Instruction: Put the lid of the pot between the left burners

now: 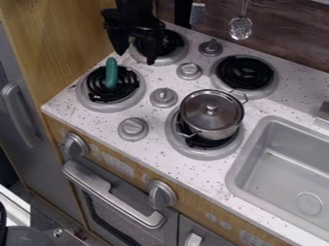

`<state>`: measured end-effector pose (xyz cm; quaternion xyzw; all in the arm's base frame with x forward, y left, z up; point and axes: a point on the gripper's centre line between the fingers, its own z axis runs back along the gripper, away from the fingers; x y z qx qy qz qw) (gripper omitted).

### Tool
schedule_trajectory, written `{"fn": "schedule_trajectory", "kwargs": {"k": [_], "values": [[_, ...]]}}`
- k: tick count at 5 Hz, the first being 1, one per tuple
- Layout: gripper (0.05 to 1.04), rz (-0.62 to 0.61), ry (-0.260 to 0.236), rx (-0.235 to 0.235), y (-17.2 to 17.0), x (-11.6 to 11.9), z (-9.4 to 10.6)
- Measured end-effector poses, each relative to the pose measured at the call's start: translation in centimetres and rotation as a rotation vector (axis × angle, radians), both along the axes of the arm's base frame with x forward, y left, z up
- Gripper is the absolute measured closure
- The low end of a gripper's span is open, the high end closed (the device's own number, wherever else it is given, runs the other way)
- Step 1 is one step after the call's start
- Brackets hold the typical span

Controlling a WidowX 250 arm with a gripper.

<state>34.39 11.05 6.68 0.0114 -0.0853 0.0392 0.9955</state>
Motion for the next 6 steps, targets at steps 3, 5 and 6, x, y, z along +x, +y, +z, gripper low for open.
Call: {"fn": "schedule_trajectory", "kwargs": {"k": [3, 5, 6], "values": [[0.087, -0.12, 0.026, -0.004, -6.4, 0.7, -2.3], [0.087, -0.171, 0.036, -0.023, -11.4, 0.9, -3.9], [0.087, -0.182, 0.073, -0.017, -12.5, 0.7, -5.4]]}}
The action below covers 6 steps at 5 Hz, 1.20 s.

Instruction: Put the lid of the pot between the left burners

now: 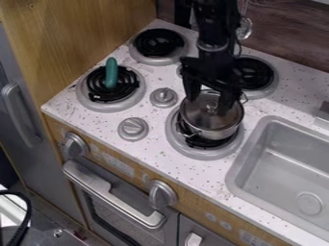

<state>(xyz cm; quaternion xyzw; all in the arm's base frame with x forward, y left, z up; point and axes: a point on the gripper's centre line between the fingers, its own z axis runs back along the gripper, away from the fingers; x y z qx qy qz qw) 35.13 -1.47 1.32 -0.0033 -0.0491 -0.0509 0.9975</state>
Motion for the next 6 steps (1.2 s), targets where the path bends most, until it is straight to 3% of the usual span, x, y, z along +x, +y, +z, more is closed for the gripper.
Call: {"fn": "schedule_trajectory", "kwargs": {"k": [2, 4, 6], "values": [[0.087, 0.033, 0.048, 0.016, -0.3, -0.4, -2.9], [0.087, 0.059, -0.011, 0.008, -0.6, 2.7, -2.4], [0.087, 0.075, -0.031, 0.01, 0.0, 4.5, -1.6]]}}
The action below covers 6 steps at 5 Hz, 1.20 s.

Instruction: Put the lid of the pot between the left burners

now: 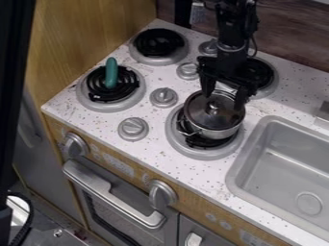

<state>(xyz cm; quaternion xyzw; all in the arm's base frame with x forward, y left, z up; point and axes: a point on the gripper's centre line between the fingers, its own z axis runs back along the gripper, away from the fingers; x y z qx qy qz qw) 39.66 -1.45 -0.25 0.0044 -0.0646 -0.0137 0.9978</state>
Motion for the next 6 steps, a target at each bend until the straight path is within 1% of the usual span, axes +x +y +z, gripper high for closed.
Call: {"fn": "schedule_trajectory", "kwargs": {"k": [1, 2, 3, 4, 5, 6], "values": [[0.087, 0.011, 0.017, 0.02, 0.5, -0.3, 0.0], [0.087, 0.042, 0.046, 0.049, 2.1, -1.3, -0.9], [0.087, 0.065, 0.042, 0.049, 2.9, -1.7, -0.8], [0.115, 0.077, 0.043, 0.034, 2.9, -1.8, -0.8], [0.389, 0.054, 0.055, 0.016, 2.2, -2.1, -1.0], [0.679, 0.026, 0.054, 0.031, 1.8, -2.3, -1.1]]}}
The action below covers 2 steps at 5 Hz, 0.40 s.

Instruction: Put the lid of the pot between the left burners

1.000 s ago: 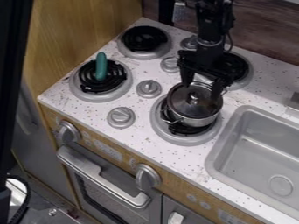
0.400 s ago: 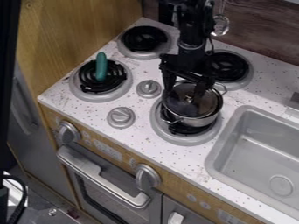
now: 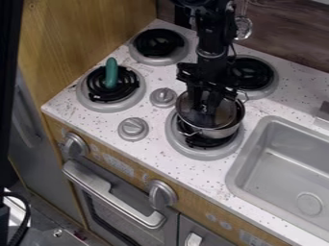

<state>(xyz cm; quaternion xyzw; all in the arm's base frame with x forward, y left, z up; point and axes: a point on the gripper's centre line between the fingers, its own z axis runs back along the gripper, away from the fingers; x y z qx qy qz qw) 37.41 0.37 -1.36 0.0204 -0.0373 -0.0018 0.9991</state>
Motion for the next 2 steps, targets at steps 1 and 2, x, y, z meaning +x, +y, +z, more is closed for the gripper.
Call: {"fn": "schedule_trajectory", "kwargs": {"k": [1, 2], "values": [[0.812, -0.021, 0.003, 0.011, -0.23, -0.31, -0.27], [0.812, -0.03, 0.004, 0.022, -0.01, -0.3, -0.17]]}}
